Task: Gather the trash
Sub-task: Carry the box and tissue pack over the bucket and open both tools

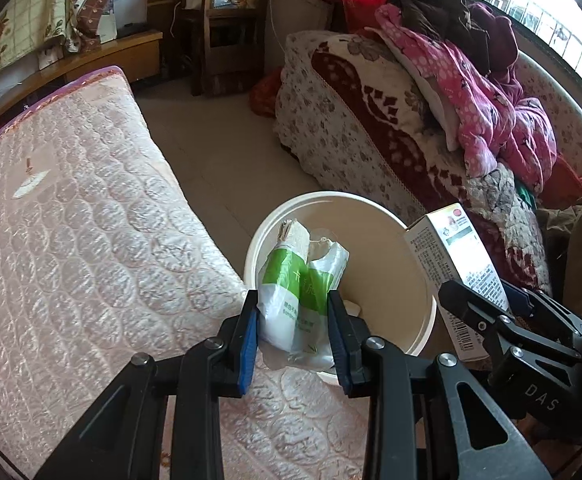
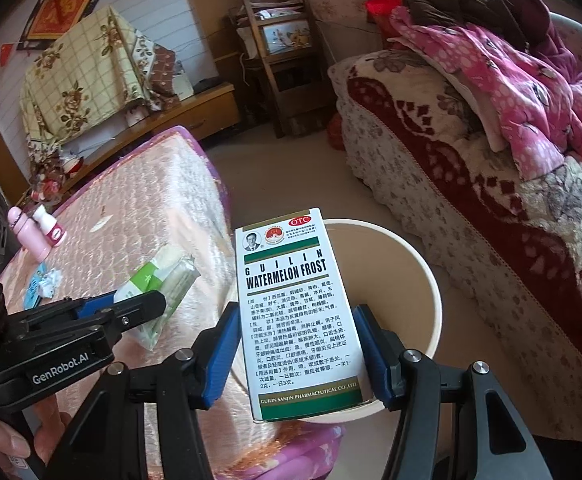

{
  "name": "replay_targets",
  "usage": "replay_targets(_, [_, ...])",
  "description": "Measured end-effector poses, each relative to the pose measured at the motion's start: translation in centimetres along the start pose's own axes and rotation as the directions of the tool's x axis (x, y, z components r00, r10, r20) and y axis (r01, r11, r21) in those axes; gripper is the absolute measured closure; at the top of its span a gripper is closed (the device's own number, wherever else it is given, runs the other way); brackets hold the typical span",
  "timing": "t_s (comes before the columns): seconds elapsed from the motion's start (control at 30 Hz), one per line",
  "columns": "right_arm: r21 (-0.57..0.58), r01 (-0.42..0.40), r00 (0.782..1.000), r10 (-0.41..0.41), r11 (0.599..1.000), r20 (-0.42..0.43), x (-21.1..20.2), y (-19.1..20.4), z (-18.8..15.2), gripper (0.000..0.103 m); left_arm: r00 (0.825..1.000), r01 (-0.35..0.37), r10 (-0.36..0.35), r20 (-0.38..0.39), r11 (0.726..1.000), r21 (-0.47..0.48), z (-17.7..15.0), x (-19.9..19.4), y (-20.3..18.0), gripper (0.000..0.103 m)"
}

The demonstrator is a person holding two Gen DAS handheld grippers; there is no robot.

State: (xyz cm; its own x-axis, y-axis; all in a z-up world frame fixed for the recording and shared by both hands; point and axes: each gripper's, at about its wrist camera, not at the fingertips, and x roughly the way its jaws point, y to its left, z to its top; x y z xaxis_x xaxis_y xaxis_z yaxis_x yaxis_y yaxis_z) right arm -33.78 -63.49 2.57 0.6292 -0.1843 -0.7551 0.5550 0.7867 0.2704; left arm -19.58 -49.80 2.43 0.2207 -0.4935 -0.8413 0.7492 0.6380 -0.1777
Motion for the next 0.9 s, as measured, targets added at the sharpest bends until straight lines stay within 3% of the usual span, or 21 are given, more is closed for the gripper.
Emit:
replay_targets(0.6, [0.039,0.022,0.999,-0.02,0.999,-0.036,1.8,-1.8,-0.4,0.042,0.999,0.017,-0.017,-0.038,1.0,0.007,0.1,1.9,-1.0,0.067])
replay_targets(0.77, [0.041,0.029,0.999,-0.028,0.999,-0.025,1.9,-1.8,-0.2,0.041,0.999,0.029,-0.029,-0.034,1.0,-0.003,0.4,1.5,-0.8,0.053])
replay_targets(0.83, [0.038,0.04,0.999,-0.039,0.998,-0.029,2.0,-1.7,-0.2,0.036,0.999,0.029,-0.029,-0.033,0.999,-0.013,0.3,1.0,-0.5,0.048])
replay_targets(0.9, [0.048,0.042,0.999,-0.041,0.998,-0.036,2.1,-1.8,-0.2,0.035,0.999,0.023,-0.023,-0.024,1.0,-0.017,0.3,0.6,-0.3,0.048])
